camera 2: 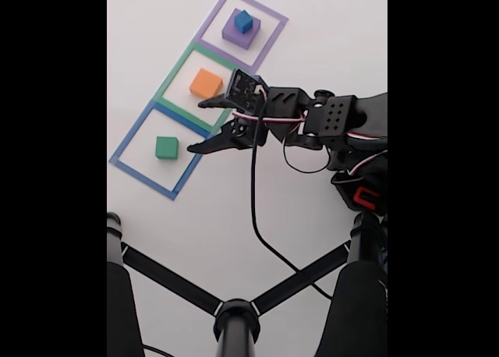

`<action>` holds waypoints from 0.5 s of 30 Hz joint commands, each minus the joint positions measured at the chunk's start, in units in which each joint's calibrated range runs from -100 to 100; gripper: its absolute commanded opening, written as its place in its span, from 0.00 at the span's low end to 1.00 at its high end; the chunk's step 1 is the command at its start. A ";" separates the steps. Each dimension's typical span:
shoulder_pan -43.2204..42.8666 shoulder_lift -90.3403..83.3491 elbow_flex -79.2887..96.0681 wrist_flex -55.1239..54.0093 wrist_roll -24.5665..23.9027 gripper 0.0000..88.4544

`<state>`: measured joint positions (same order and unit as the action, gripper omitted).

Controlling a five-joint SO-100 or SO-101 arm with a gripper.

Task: Tower of hanoi

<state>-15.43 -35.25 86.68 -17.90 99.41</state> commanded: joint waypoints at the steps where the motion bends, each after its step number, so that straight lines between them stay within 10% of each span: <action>1: -0.85 5.92 0.32 -10.80 0.59 0.34; 15: -3.59 29.32 -1.86 -33.78 0.59 0.34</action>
<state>-18.30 -9.84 87.47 -46.79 99.41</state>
